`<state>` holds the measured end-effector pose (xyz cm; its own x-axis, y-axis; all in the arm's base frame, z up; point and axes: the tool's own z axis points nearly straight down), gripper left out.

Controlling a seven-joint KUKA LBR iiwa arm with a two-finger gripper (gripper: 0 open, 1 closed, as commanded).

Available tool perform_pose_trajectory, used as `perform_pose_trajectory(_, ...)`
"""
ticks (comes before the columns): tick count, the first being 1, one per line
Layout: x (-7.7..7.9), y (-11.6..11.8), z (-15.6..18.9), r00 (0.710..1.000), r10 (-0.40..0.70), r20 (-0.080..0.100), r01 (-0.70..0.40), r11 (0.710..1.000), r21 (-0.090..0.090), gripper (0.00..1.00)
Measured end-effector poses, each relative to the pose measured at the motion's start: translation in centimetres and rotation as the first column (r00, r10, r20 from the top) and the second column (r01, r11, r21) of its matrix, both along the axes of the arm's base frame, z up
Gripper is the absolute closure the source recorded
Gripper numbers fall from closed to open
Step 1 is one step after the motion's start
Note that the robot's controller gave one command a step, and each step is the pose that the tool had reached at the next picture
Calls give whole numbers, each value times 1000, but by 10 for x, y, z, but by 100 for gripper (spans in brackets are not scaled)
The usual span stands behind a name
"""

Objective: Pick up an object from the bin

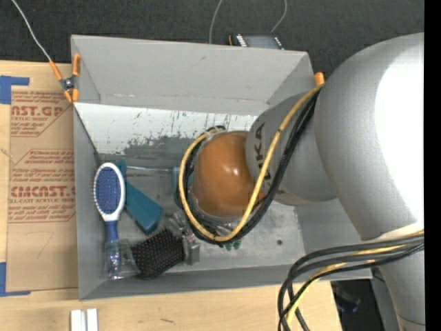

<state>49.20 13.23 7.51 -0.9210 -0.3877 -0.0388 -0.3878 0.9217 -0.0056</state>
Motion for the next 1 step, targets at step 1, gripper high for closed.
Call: perform_pose_trajectory(1,1,18,155,999,45,9,-45,999,1,100)
